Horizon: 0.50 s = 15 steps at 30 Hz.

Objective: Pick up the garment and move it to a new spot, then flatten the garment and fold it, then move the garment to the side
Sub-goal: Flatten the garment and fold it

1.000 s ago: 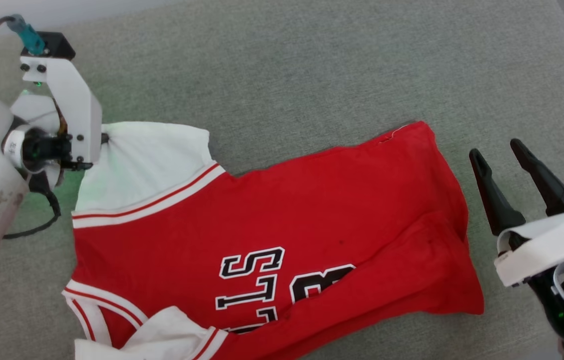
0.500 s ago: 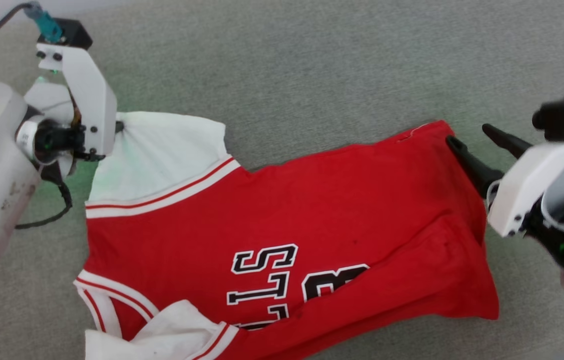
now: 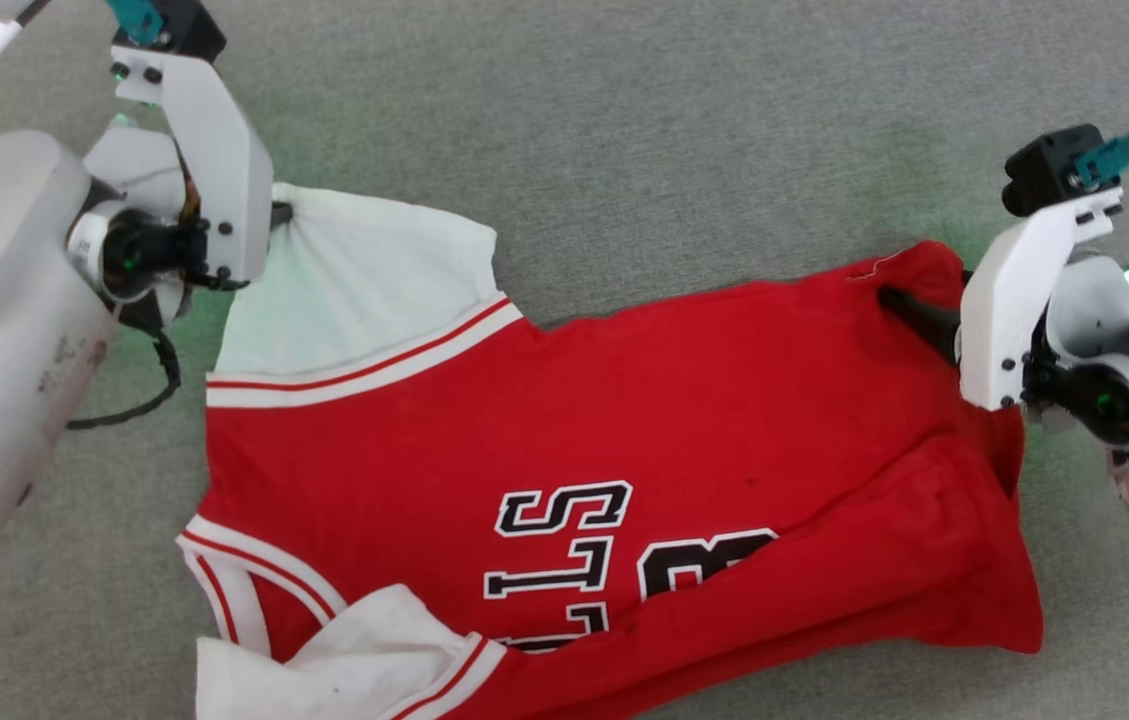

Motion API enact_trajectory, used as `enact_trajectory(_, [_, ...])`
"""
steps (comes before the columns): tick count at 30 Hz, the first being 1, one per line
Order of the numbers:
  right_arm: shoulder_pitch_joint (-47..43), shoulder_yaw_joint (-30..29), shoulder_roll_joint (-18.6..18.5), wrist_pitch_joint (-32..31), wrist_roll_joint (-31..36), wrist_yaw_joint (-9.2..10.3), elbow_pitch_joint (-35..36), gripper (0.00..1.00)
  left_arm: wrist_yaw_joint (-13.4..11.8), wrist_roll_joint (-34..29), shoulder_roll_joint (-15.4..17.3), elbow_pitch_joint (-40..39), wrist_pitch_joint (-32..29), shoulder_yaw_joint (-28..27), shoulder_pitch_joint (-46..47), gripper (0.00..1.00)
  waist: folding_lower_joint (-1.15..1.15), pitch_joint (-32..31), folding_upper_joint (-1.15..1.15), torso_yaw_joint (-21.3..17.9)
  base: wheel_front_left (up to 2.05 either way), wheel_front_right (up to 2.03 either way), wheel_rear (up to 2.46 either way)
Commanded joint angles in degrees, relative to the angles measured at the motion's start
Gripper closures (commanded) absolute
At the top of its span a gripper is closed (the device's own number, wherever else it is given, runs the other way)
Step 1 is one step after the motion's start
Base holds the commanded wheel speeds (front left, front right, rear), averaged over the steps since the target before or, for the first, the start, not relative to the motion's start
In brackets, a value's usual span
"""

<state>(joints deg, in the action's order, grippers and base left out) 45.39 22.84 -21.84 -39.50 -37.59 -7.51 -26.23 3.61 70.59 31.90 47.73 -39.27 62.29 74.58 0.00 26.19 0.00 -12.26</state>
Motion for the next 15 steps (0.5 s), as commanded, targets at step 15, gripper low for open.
enact_trajectory(15, [2.3, 9.0, -4.4, 7.9, -5.5, 0.06, -4.0, 1.0, 3.3, 3.5, -1.5, 1.2, 4.1, -2.6, -1.3, 1.0, 0.0, -4.9, 0.0, 3.4, 0.0, 0.0, 0.0])
